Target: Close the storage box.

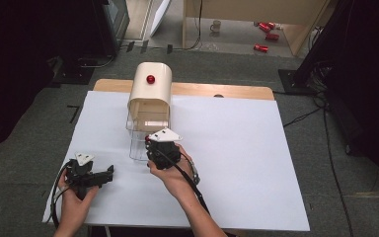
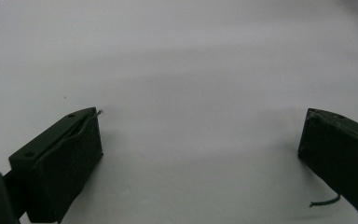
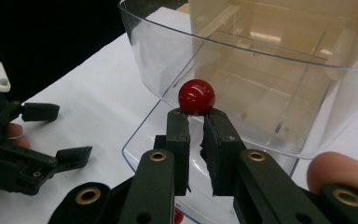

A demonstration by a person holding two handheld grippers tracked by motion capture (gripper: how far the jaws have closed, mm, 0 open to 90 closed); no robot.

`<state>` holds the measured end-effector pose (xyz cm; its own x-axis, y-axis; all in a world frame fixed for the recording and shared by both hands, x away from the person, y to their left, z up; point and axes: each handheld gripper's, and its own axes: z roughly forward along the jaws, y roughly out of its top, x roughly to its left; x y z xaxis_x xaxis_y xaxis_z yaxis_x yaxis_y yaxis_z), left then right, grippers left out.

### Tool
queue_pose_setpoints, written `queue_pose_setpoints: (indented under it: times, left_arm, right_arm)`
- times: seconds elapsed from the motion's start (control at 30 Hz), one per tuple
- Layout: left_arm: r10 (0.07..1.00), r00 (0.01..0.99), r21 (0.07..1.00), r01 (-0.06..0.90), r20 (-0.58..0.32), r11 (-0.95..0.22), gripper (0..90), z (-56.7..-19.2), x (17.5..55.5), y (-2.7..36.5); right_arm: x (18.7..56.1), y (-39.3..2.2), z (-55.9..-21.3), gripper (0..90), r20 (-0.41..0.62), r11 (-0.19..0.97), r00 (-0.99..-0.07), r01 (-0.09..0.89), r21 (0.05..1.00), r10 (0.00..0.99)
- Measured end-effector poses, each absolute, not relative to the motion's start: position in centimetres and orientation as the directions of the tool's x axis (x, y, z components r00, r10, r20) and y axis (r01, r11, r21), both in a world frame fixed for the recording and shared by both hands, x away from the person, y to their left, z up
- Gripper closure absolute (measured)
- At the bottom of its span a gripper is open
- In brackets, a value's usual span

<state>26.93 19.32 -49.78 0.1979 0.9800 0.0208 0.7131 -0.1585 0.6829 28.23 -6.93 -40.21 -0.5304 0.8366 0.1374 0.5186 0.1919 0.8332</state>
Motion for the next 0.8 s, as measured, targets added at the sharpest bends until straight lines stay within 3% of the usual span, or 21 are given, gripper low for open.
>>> queue_pose_setpoints:
  times: [0.8]
  left_arm:
    - [0.981,0.195,0.688,0.709,0.021,-0.156,0.0,-49.8,27.0,19.3]
  right_arm:
    - [32.8,-7.7,-39.0,84.6,0.151,0.137,-0.458,0.537,0.832,0.876]
